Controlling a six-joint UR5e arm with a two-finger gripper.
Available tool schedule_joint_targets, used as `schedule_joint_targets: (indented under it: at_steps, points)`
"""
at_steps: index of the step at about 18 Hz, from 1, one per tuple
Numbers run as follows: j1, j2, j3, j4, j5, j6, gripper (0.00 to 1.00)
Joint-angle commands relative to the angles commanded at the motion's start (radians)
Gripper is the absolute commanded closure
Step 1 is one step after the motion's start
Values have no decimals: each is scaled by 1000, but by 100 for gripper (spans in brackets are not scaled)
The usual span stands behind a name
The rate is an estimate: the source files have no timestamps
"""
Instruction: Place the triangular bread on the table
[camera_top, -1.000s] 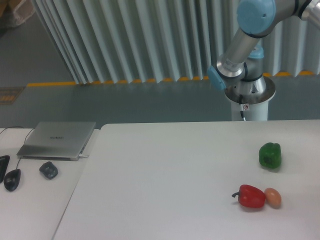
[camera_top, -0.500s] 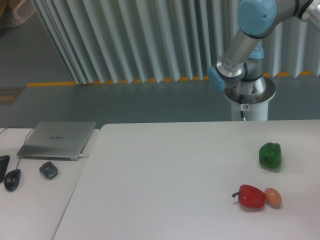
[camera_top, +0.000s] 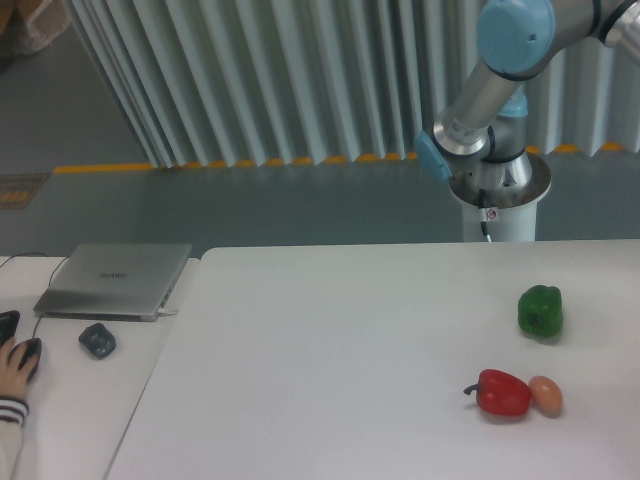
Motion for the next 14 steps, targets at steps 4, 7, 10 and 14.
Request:
schedule_joint_targets:
  at_steps: [4,7,10,14]
  points:
    - [5,-21,21,0,0,-17,46]
    - [8,-20,23,-3,-2,-29,65]
    - [5,-14,21,-14,2,-46,81]
    - [9,11,26,-66,-49,-77,82]
